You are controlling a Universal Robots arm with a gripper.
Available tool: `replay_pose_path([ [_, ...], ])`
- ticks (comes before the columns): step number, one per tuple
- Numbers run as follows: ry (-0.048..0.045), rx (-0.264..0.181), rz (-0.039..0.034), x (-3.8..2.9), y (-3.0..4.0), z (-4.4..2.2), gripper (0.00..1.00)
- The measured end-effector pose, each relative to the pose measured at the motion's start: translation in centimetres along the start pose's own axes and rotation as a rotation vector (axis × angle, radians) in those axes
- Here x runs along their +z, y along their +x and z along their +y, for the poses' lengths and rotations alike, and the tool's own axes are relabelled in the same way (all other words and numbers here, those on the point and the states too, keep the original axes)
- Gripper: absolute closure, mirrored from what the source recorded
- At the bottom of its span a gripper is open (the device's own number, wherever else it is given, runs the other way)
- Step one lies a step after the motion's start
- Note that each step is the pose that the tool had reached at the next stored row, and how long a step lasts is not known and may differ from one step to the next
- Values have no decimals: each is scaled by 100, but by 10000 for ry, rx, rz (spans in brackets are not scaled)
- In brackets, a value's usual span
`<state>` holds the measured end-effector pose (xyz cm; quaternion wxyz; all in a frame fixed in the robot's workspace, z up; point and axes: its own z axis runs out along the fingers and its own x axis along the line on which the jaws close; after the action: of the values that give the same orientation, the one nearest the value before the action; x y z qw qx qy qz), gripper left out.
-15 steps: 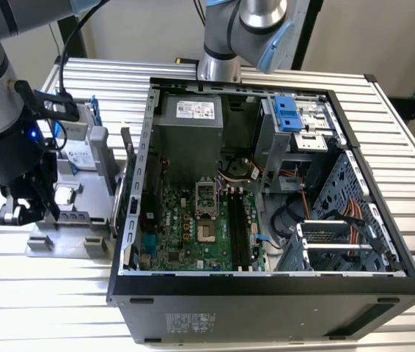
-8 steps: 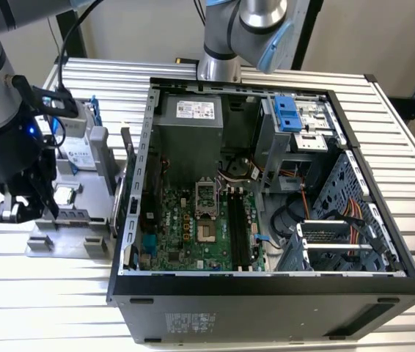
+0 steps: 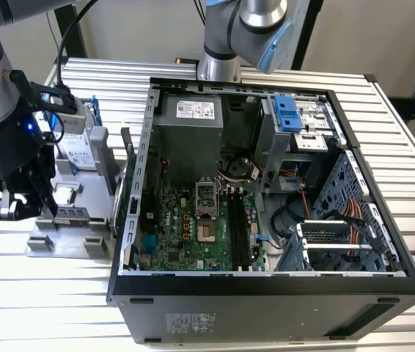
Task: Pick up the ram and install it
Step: 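Pick up the ram and move it above insertion slot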
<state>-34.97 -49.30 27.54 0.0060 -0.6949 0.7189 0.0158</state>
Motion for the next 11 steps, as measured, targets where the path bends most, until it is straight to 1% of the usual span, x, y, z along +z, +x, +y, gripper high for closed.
replay_pose_path([
  [11,0,0,0,-73,-2,1,100],
])
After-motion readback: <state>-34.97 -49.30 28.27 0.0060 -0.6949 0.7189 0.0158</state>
